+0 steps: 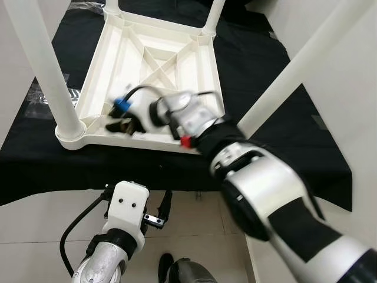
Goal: Building children table
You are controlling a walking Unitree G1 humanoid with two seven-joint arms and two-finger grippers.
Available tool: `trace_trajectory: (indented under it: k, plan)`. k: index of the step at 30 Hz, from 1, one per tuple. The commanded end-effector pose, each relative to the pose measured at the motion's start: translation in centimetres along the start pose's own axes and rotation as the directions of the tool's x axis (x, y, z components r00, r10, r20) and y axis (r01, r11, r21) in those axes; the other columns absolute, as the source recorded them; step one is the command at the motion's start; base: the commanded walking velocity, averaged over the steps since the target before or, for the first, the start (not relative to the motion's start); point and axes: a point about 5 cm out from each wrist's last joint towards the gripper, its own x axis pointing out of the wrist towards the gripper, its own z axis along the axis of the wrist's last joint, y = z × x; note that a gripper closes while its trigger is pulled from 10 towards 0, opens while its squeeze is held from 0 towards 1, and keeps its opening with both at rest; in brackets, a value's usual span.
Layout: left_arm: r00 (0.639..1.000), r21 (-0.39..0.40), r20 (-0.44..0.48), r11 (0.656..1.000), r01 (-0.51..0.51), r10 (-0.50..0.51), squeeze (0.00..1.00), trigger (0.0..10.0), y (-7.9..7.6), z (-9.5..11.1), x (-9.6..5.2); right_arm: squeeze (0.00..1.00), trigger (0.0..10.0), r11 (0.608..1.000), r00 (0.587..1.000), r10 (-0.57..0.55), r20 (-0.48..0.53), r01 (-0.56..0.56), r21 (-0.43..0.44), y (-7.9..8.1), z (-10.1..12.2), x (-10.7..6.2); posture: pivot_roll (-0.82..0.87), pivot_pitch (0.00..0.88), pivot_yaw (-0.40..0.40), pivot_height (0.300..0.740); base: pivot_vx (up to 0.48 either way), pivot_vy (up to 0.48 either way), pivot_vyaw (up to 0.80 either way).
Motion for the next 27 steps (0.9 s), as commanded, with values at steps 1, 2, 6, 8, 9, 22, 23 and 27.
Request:
trace_trajectory:
  k: [1, 2, 6, 8, 9, 22, 23, 27]
  plan:
    - [1.0, -0.008, -0.017, 1.0, 0.021, -0.021, 0.0, 10.0, -0.3, -0.5, 0.1, 0.0, 10.0, 1.0, 1.0, -0.009, 0.01, 0.009, 0.008, -0.6, 0.0, -0.6, 0.03, 0.18, -0.241, 0.74, 0.0, 0.0, 0.0]
    - [1.0, -0.008, -0.017, 1.0, 0.021, -0.021, 0.0, 10.0, -0.3, -0.5, 0.1, 0.0, 10.0, 1.0, 1.0, -0.009, 0.01, 0.009, 0.008, -0.6, 0.0, -0.6, 0.03, 0.18, -0.241, 0.74, 0.0, 0.0, 0.0]
    - [0.999, -0.001, -0.017, 1.0, 0.031, -0.031, 0.0, 10.0, -0.2, -0.8, 0.4, 0.0, 10.0, 0.998, 0.996, 0.067, -0.063, -0.068, -0.005, -2.2, -1.2, -3.4, 0.03, 0.168, -0.234, 0.74, 0.0, 0.0, 0.0]
    - [0.999, 0.0, -0.017, 0.999, 0.033, -0.033, 0.0, 10.0, -0.1, -0.8, 0.4, 0.0, 10.0, 0.992, 0.988, 0.118, -0.101, -0.121, -0.019, -2.4, -1.9, -4.4, 0.03, 0.165, -0.227, 0.74, 0.0, 0.0, 0.0]
    - [0.999, 0.001, -0.017, 0.999, 0.035, -0.035, 0.0, 10.0, -0.1, -0.9, 0.4, 0.0, 10.0, 0.985, 0.977, 0.167, -0.135, -0.171, -0.023, -2.5, -2.7, -5.1, 0.03, 0.163, -0.226, 0.74, 0.0, 0.0, 0.0]
    - [0.999, -0.005, -0.016, 0.999, 0.033, -0.033, 0.0, 10.0, 0.1, -1.4, 0.4, 0.0, 10.0, 0.925, 0.903, -0.37, 0.218, 0.337, 0.176, -5.6, -2.2, -8.2, 0.05, 0.139, -0.198, 0.74, 0.0, 0.0, 0.0]
    - [0.999, 0.0, -0.015, 0.999, 0.035, -0.035, 0.0, 10.0, 0.2, -1.5, 0.6, 0.0, 10.0, 0.884, 0.849, -0.457, 0.266, 0.4, 0.242, -5.4, -1.9, -8.5, 0.05, 0.131, -0.185, 0.74, 0.0, 0.0, 0.0]
    - [0.999, 0.012, -0.011, 0.999, 0.041, -0.041, 0.0, 10.0, 0.5, -1.7, 1.1, 0.0, 10.0, 0.843, 0.764, -0.532, 0.365, 0.437, 0.314, -4.2, -1.4, -9.7, 0.05, 0.118, -0.173, 0.74, 0.0, 0.0, 0.0]
